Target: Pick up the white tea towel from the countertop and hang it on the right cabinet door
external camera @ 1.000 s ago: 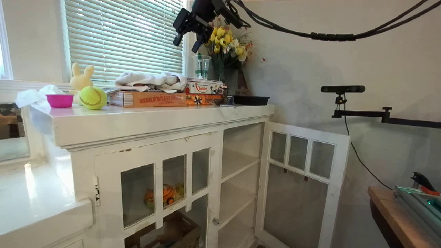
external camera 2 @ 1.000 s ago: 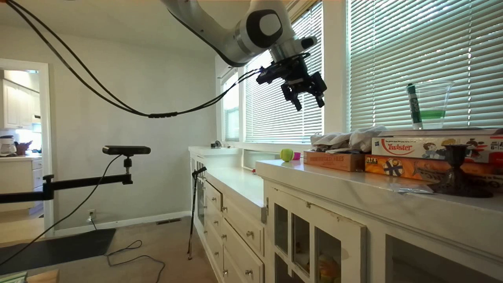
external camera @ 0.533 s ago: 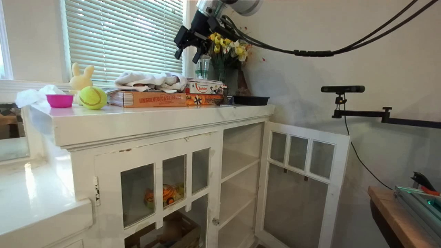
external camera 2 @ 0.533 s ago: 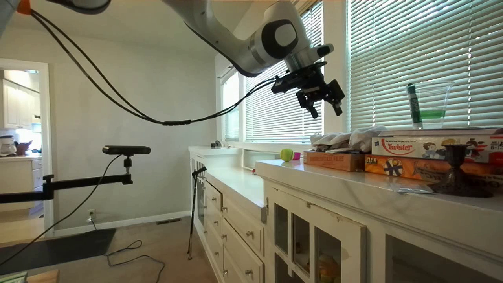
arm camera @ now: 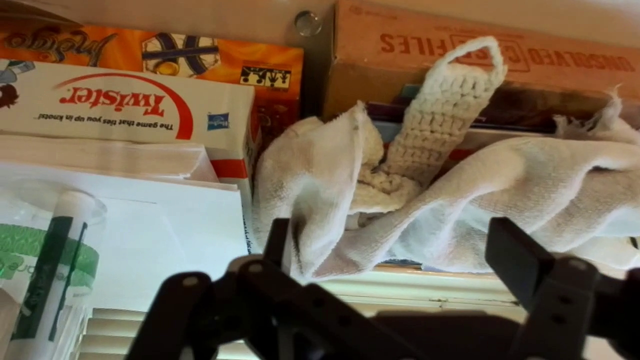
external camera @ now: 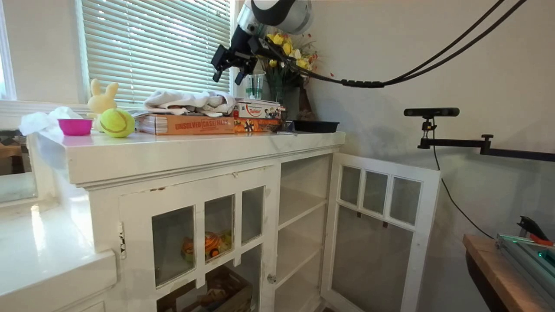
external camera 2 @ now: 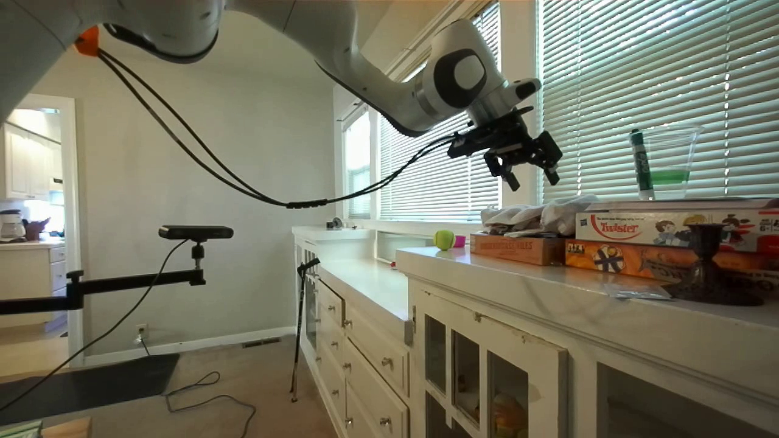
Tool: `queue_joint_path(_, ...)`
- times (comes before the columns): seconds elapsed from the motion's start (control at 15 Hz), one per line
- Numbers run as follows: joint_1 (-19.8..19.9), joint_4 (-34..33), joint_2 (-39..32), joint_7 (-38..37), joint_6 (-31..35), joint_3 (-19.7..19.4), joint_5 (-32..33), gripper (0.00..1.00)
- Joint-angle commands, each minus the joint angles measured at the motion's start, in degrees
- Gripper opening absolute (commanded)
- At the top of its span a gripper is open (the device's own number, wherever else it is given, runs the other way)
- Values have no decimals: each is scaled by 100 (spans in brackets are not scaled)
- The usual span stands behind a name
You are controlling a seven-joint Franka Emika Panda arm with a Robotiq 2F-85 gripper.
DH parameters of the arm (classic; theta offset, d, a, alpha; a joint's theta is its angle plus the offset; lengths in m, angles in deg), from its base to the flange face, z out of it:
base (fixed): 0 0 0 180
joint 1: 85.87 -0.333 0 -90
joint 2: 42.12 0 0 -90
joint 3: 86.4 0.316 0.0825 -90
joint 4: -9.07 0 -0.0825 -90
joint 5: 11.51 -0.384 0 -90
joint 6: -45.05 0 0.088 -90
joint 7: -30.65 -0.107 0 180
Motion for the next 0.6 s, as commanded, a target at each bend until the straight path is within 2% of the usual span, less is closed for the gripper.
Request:
queue_joint_path(0.0, -51, -756, -526, -271, -359, -186, 241, 100)
queue_joint_path(0.53, 19, -1319, -1028, -152, -621, -164, 150, 100)
